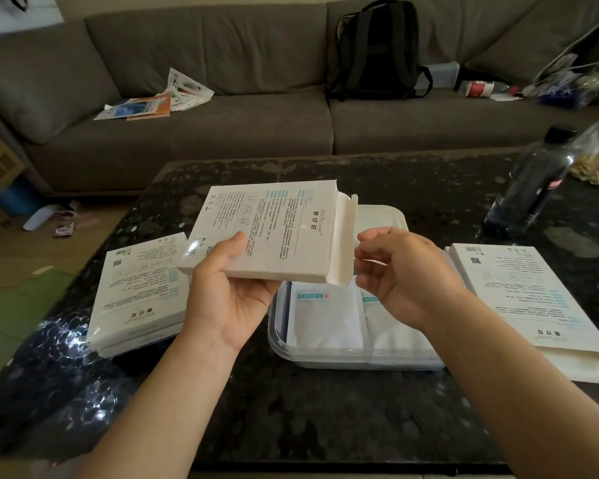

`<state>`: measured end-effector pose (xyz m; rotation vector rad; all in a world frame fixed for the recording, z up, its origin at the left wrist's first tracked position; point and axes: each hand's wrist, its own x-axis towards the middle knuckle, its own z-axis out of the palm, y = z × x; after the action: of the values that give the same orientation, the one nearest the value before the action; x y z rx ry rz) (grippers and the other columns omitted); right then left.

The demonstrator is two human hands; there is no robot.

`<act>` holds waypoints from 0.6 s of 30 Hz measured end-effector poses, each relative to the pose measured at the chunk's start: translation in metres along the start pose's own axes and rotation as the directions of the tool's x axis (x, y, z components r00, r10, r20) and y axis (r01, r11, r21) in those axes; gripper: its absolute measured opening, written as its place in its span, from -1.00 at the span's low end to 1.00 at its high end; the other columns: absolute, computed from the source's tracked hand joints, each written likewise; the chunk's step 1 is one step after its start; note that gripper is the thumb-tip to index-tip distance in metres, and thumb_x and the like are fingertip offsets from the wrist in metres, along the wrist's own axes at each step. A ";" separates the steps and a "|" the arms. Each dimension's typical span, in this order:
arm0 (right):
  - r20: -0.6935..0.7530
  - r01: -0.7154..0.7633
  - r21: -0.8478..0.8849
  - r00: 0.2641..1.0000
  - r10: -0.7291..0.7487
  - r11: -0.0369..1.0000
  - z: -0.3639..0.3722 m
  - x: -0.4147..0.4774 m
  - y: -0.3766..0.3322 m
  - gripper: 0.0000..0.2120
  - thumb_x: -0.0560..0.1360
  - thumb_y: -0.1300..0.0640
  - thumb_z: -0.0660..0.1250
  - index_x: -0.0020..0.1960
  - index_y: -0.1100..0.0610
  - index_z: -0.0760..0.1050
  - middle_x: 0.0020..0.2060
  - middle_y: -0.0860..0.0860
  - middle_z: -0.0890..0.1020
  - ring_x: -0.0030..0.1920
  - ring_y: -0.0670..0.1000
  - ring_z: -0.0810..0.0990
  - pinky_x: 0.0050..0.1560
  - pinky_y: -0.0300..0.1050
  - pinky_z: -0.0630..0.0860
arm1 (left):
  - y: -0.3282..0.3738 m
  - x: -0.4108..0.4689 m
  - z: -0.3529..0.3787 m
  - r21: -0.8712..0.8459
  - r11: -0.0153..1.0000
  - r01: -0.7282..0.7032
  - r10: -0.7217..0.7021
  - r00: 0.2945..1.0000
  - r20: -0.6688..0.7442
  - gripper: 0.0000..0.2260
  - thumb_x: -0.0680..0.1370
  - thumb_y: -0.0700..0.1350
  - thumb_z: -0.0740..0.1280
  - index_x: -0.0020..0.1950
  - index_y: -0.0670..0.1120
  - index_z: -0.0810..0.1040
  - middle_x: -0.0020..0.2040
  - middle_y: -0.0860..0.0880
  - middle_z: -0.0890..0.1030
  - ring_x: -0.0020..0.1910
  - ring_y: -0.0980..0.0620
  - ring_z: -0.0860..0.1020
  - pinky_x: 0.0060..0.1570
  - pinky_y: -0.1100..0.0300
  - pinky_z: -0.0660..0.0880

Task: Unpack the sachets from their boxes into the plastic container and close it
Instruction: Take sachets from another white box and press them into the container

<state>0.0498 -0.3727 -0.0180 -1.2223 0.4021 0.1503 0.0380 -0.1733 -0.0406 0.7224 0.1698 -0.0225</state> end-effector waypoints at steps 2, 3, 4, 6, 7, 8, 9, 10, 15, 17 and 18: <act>0.082 -0.072 0.090 0.995 0.064 0.993 -0.001 0.003 0.003 -0.84 0.57 0.34 0.29 0.12 0.26 0.58 0.08 0.28 0.68 0.04 0.25 0.71 0.07 0.14 0.65 | 0.000 0.000 0.001 -0.004 1.000 0.005 -0.005 1.000 0.004 -0.66 0.64 -0.19 0.28 0.41 -0.01 0.51 0.17 -0.15 0.74 0.16 -0.14 0.72 -0.07 -0.01 0.72; 0.139 -0.118 0.117 0.985 0.101 0.986 -0.002 0.003 0.003 -0.79 0.58 0.32 0.29 0.19 0.27 0.56 0.11 0.27 0.68 0.09 0.25 0.70 0.09 0.15 0.63 | 0.001 0.000 0.001 -0.010 1.000 0.009 -0.009 1.000 0.008 -0.65 0.64 -0.18 0.29 0.43 -0.02 0.50 0.19 -0.15 0.73 0.17 -0.15 0.72 -0.04 -0.03 0.72; 0.195 -0.167 0.132 0.971 0.140 0.977 -0.002 0.003 0.004 -0.76 0.59 0.30 0.29 0.25 0.26 0.55 0.11 0.25 0.68 0.10 0.24 0.70 0.07 0.10 0.64 | 0.001 0.000 0.001 -0.018 1.000 0.014 -0.013 1.000 0.011 -0.63 0.63 -0.18 0.29 0.44 -0.02 0.49 0.20 -0.16 0.73 0.19 -0.16 0.71 -0.01 -0.04 0.72; 0.284 -0.254 0.142 0.936 0.207 0.957 -0.004 0.003 0.005 -0.72 0.59 0.27 0.31 0.29 0.24 0.54 0.05 0.19 0.70 0.03 0.13 0.72 -0.11 -0.07 0.69 | 0.002 0.000 0.000 -0.035 0.999 0.025 -0.024 1.000 0.017 -0.61 0.61 -0.17 0.30 0.45 -0.04 0.48 0.21 -0.17 0.72 0.20 -0.17 0.71 -0.01 -0.02 0.72; 0.308 -0.283 0.137 0.923 0.230 0.949 -0.005 0.003 0.006 -0.69 0.57 0.25 0.34 0.31 0.24 0.54 0.02 0.17 0.68 -0.09 0.05 0.69 -0.24 -0.16 0.68 | 0.003 0.000 0.000 -0.044 0.999 0.031 -0.030 0.999 0.022 -0.61 0.61 -0.17 0.31 0.45 -0.05 0.49 0.20 -0.17 0.73 0.20 -0.17 0.71 -0.02 -0.01 0.72; 0.319 -0.298 0.127 0.916 0.246 0.946 -0.006 0.004 0.006 -0.63 0.53 0.23 0.37 0.33 0.25 0.54 -0.01 0.16 0.63 -0.20 -0.01 0.62 -0.34 -0.22 0.63 | 0.003 -0.001 0.000 -0.054 0.998 0.038 -0.037 0.999 0.029 -0.60 0.59 -0.17 0.31 0.45 -0.06 0.49 0.19 -0.17 0.73 0.19 -0.16 0.71 -0.04 0.00 0.72; 0.324 -0.304 0.111 0.911 0.255 0.946 -0.007 0.005 0.007 -0.55 0.47 0.20 0.42 0.34 0.25 0.53 -0.02 0.16 0.57 -0.28 -0.05 0.55 -0.40 -0.26 0.57 | 0.003 -0.001 0.001 -0.065 0.997 0.045 -0.043 0.998 0.037 -0.59 0.57 -0.17 0.32 0.44 -0.07 0.50 0.19 -0.17 0.73 0.18 -0.16 0.72 -0.04 0.01 0.72; 0.328 -0.307 0.087 0.907 0.263 0.948 -0.008 0.006 0.007 -0.48 0.40 0.16 0.45 0.35 0.24 0.53 -0.03 0.15 0.54 -0.33 -0.08 0.50 -0.43 -0.28 0.54 | 0.003 -0.002 0.001 -0.077 0.996 0.052 -0.048 0.998 0.043 -0.58 0.54 -0.17 0.34 0.42 -0.08 0.51 0.18 -0.17 0.73 0.16 -0.15 0.72 -0.04 0.01 0.72; 0.361 -0.318 -0.035 0.880 0.309 0.947 -0.009 0.010 0.011 -0.25 0.25 0.02 0.51 0.39 0.23 0.49 -0.27 0.06 0.47 -0.45 -0.09 0.43 -0.47 -0.33 0.45 | 0.004 -0.001 0.000 -0.119 0.991 0.065 -0.060 0.997 0.047 -0.57 0.52 -0.16 0.34 0.40 -0.11 0.52 0.22 -0.19 0.71 0.18 -0.16 0.72 0.02 0.00 0.70; 0.359 -0.329 -0.049 0.875 0.324 0.943 -0.009 0.011 0.010 -0.37 0.27 0.00 0.49 0.30 0.19 0.54 -0.34 0.03 0.47 -0.48 -0.10 0.43 -0.48 -0.34 0.44 | 0.005 -0.001 0.000 -0.129 0.990 0.063 -0.058 0.997 0.045 -0.59 0.52 -0.16 0.34 0.39 -0.11 0.53 0.22 -0.19 0.71 0.18 -0.16 0.71 -0.08 0.02 0.73; 0.357 -0.333 -0.051 0.874 0.329 0.942 -0.010 0.012 0.009 -0.49 0.29 0.01 0.48 0.19 0.18 0.55 -0.37 0.02 0.47 -0.49 -0.11 0.44 -0.49 -0.35 0.44 | 0.005 -0.001 -0.001 -0.132 0.989 0.061 -0.055 0.998 0.044 -0.59 0.52 -0.16 0.34 0.39 -0.11 0.53 0.22 -0.19 0.71 0.18 -0.16 0.71 -0.12 0.03 0.73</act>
<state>0.0553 -0.3803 -0.0337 -1.0761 0.2850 0.6597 0.0378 -0.1689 -0.0373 0.5829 0.1527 -0.0805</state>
